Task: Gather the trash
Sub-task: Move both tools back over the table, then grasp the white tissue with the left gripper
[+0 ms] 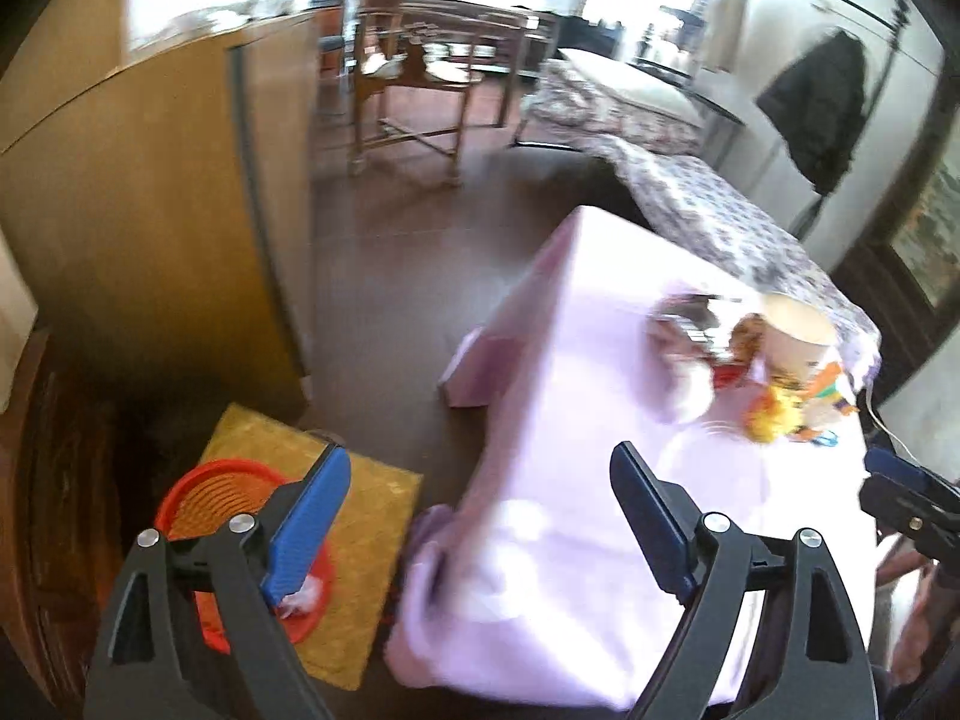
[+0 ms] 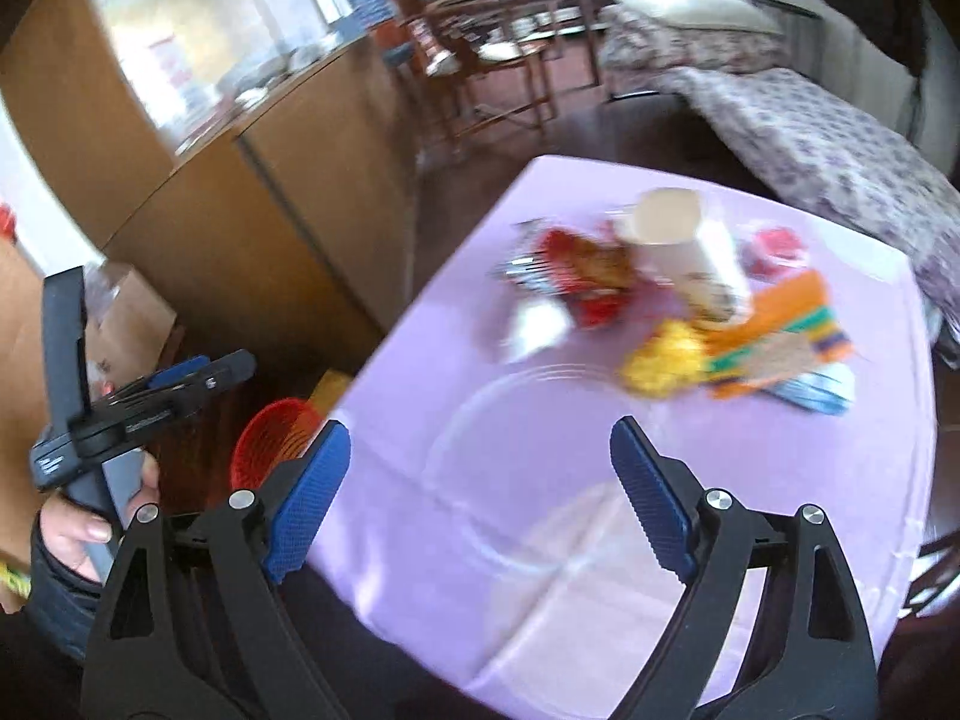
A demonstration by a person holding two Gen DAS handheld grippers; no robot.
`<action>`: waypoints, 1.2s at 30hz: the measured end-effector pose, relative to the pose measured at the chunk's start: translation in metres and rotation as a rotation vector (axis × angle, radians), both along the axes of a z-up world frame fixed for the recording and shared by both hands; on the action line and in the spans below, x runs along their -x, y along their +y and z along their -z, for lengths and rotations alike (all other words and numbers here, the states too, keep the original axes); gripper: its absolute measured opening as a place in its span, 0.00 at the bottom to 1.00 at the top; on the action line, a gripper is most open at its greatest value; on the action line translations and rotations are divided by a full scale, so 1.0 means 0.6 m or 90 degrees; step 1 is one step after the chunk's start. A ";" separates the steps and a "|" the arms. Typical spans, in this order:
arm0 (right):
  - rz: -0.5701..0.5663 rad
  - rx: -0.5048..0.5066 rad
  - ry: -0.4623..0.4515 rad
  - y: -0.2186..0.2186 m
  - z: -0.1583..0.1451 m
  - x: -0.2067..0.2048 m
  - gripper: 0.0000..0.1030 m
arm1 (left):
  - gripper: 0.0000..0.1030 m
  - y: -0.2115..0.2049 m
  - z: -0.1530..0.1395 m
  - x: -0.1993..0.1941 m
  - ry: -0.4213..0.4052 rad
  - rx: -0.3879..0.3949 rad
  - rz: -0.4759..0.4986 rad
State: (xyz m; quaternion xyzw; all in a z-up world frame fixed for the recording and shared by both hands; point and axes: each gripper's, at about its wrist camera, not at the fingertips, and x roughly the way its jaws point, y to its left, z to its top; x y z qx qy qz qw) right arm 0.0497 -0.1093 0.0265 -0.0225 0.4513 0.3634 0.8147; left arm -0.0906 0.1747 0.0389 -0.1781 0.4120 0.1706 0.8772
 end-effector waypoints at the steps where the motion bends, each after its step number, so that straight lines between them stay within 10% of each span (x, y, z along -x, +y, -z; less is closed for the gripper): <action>1: 0.011 -0.001 -0.003 -0.013 0.002 -0.007 0.83 | 0.84 -0.017 -0.001 -0.013 -0.001 -0.001 0.012; 16: 0.177 -0.055 0.014 -0.168 0.076 -0.103 0.84 | 0.85 -0.167 0.050 -0.199 0.054 0.022 0.093; 30: 0.189 -0.026 -0.001 -0.178 0.091 -0.114 0.87 | 0.83 -0.183 0.143 -0.287 0.114 -0.014 0.092; 36: 0.195 -0.022 0.007 -0.178 0.093 -0.112 0.87 | 0.63 -0.175 0.163 -0.310 0.136 -0.002 0.106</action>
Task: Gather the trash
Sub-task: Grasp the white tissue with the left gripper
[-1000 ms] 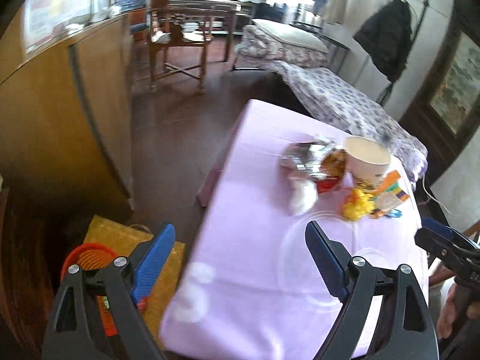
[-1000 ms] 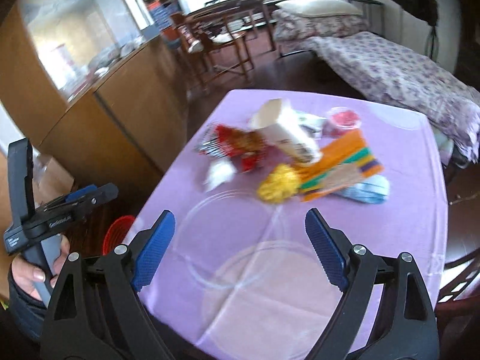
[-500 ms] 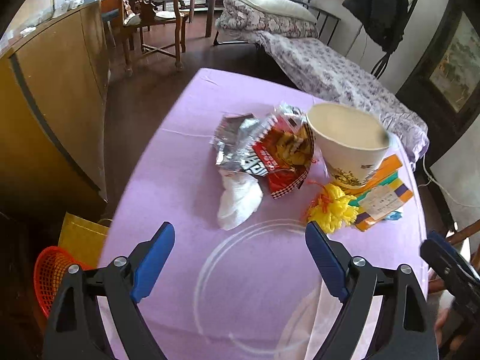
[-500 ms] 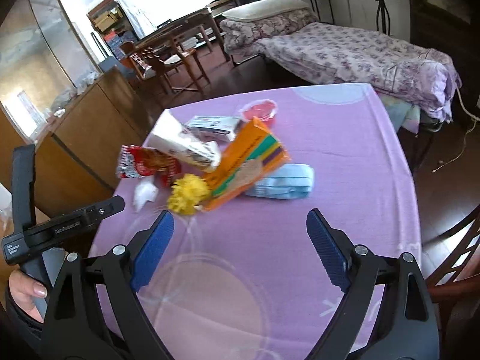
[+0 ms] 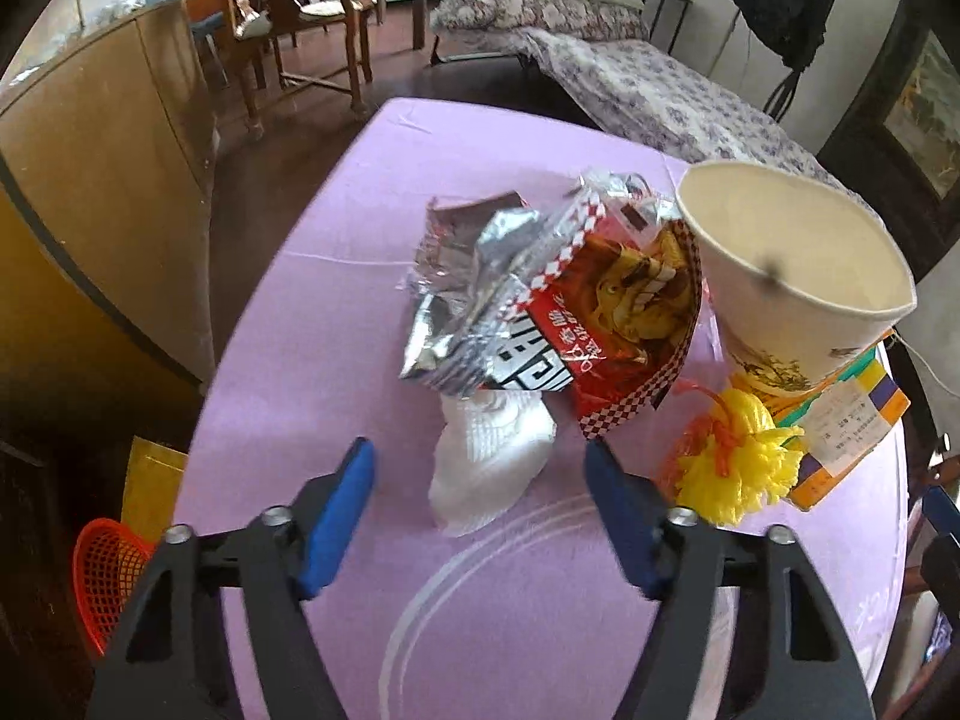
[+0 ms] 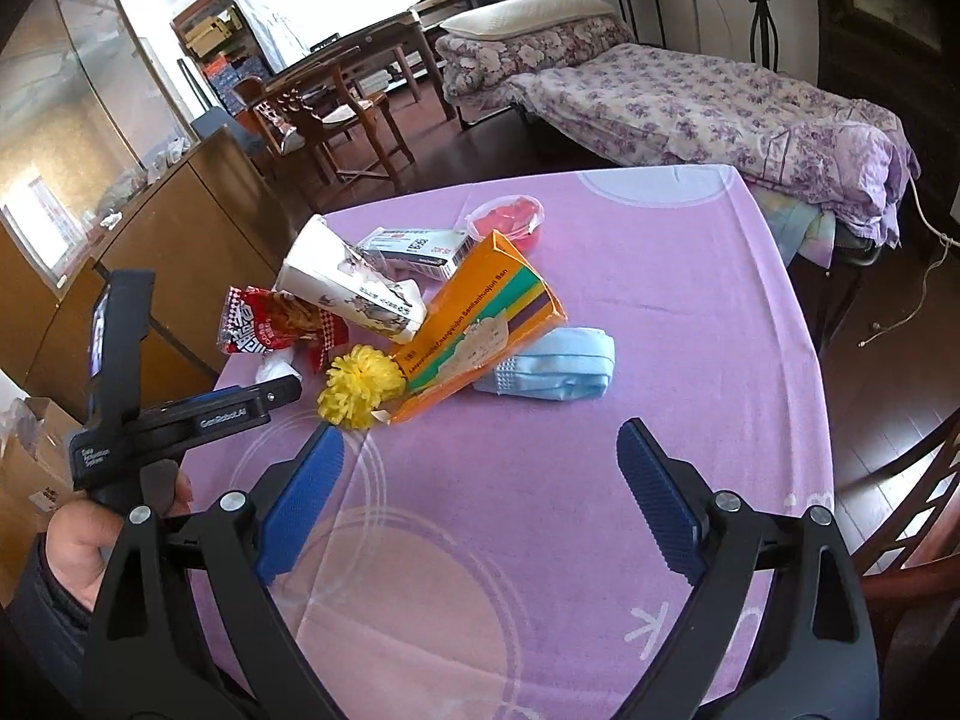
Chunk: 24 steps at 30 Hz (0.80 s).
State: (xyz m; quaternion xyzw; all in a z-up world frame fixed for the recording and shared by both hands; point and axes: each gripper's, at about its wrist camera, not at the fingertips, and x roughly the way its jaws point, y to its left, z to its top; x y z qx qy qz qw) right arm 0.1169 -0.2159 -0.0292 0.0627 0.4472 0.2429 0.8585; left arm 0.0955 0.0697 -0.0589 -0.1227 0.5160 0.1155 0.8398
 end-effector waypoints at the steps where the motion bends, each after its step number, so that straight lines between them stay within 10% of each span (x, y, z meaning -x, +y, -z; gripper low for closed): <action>1: 0.001 -0.001 0.002 0.000 0.001 -0.001 0.87 | 0.60 0.003 0.000 -0.002 0.001 -0.001 0.000; 8: -0.004 0.013 0.003 0.008 0.010 0.002 0.87 | 0.17 0.009 -0.002 0.005 -0.007 -0.002 0.007; 24: 0.017 0.031 0.016 0.007 0.027 0.000 0.87 | 0.15 0.001 -0.077 0.114 -0.106 0.071 0.019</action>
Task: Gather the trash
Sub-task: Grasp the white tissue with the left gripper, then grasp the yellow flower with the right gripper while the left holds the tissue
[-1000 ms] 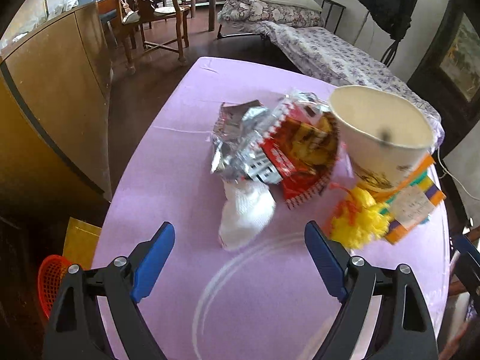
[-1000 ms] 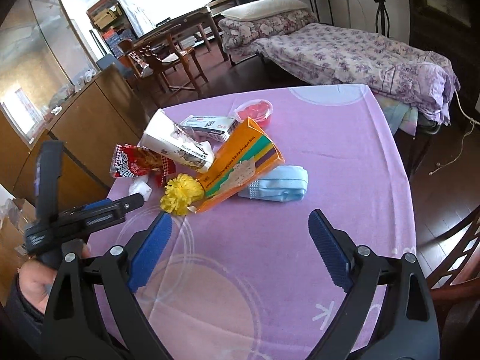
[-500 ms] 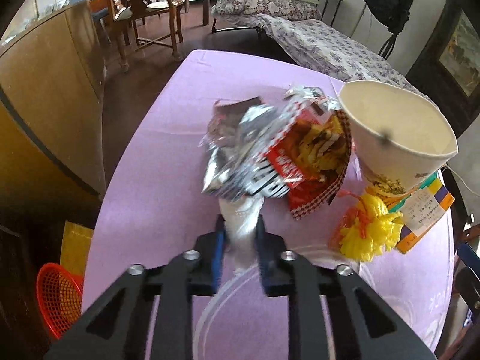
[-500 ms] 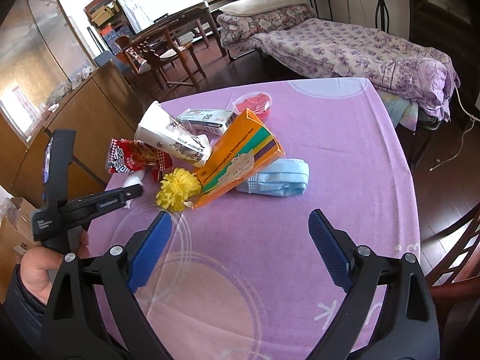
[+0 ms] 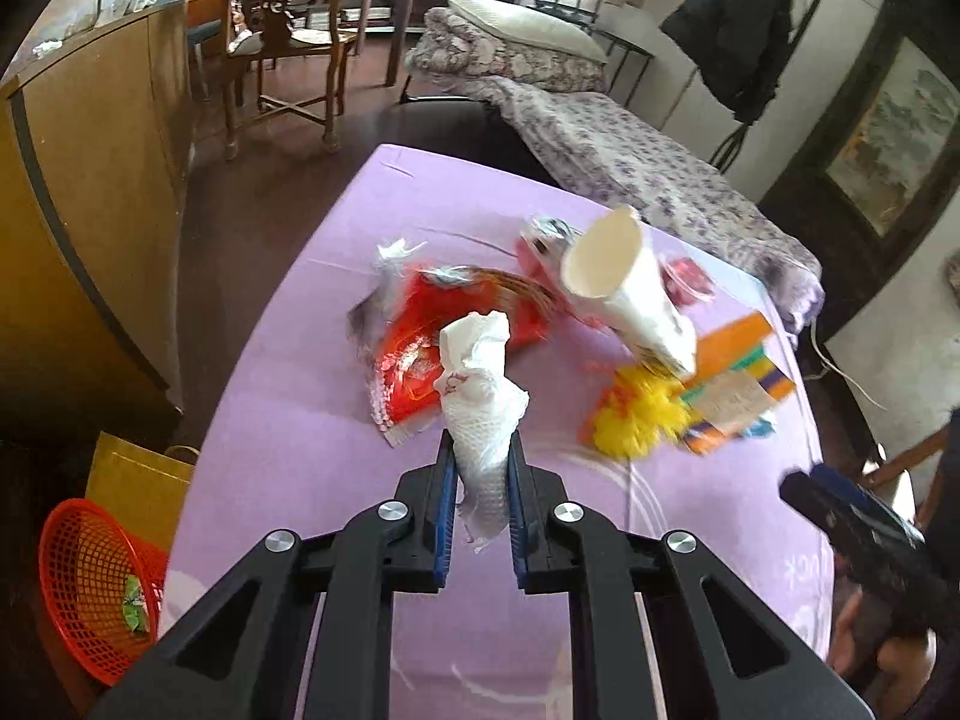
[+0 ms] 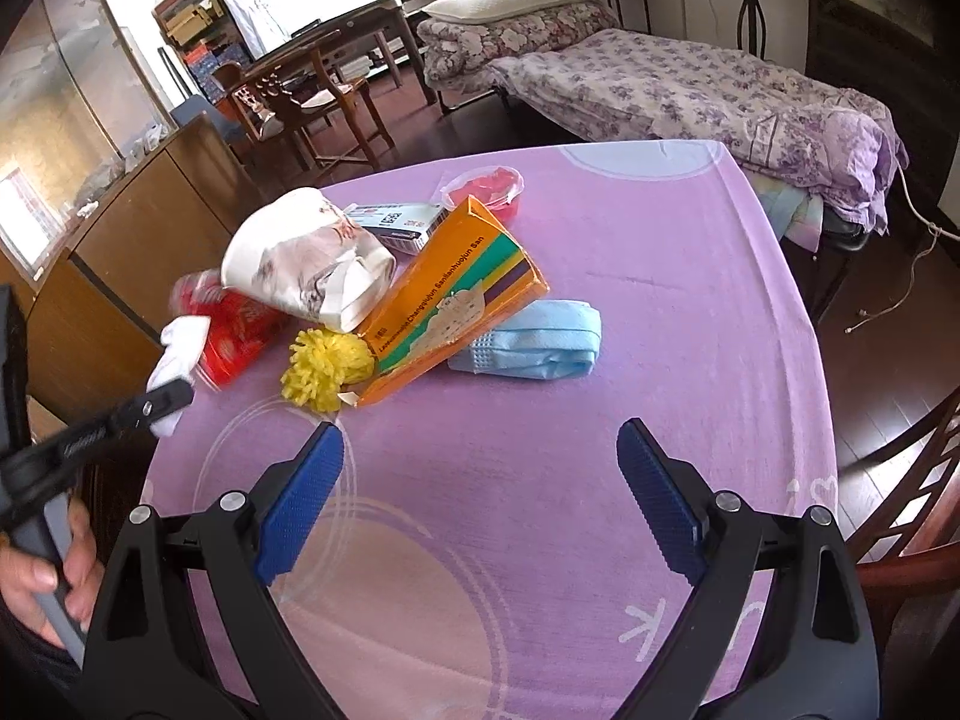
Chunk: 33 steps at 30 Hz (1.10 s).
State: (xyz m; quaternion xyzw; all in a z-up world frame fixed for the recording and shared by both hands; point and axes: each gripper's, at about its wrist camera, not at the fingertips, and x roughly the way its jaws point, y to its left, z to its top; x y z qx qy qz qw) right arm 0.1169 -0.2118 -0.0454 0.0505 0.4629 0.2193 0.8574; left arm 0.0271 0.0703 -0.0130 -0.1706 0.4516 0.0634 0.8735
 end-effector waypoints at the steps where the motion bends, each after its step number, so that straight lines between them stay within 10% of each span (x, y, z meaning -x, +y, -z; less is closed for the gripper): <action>1: 0.000 -0.001 0.000 0.000 0.000 0.001 0.87 | 0.15 -0.003 0.000 0.005 -0.001 0.003 0.004; 33: -0.168 -0.008 -0.038 0.137 -0.034 0.040 0.77 | 0.15 0.020 -0.005 0.066 -0.041 0.064 0.029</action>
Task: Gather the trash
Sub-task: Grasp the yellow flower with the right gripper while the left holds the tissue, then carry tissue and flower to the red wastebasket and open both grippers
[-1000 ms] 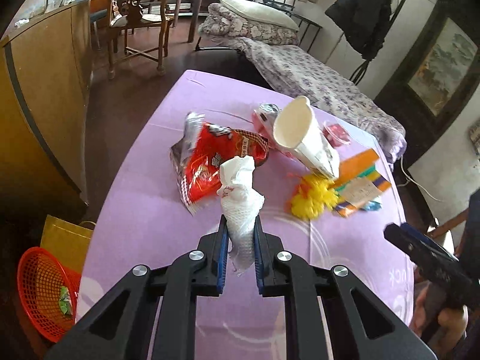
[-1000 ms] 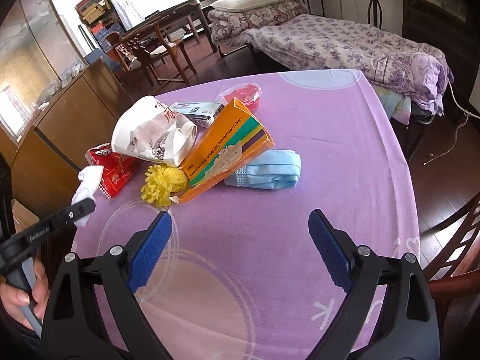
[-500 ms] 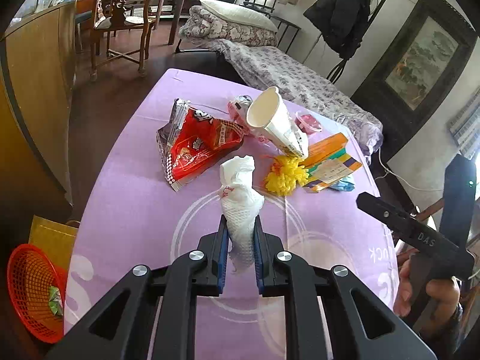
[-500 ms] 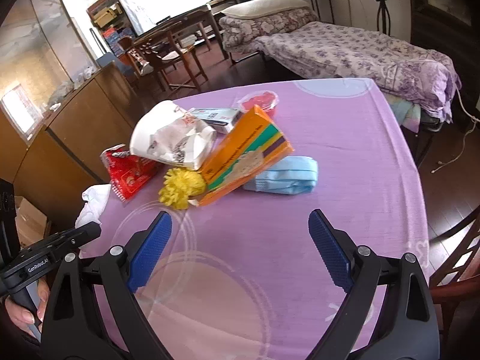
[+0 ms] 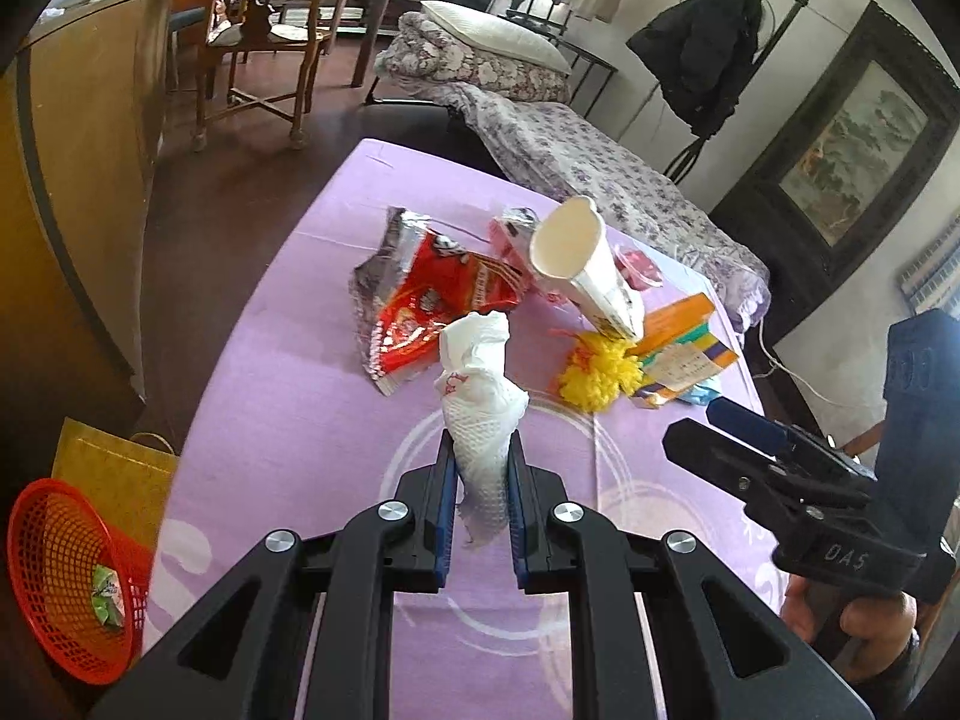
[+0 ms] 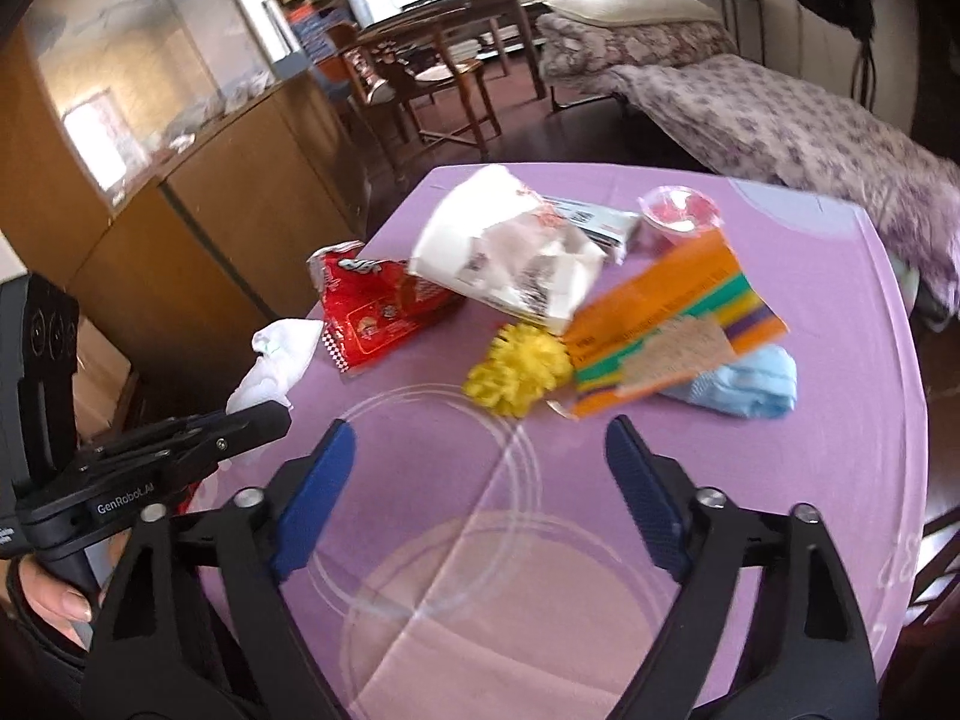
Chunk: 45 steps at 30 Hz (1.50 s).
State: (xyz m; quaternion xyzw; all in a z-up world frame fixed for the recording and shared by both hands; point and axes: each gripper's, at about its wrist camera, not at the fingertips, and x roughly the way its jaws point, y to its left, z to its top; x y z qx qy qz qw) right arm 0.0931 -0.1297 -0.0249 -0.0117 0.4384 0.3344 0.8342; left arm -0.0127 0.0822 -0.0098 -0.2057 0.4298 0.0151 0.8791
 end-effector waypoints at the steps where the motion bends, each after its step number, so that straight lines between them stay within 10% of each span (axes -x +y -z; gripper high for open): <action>1: -0.001 0.003 -0.003 0.005 0.000 -0.001 0.77 | 0.15 0.000 0.000 0.001 0.001 -0.002 -0.002; 26: 0.070 0.247 -0.074 0.120 0.052 -0.036 0.39 | 0.15 -0.005 0.007 -0.010 0.014 -0.010 0.006; 45: 0.034 0.084 0.004 -0.003 -0.009 0.078 0.34 | 0.15 -0.005 0.007 -0.010 0.013 -0.016 0.001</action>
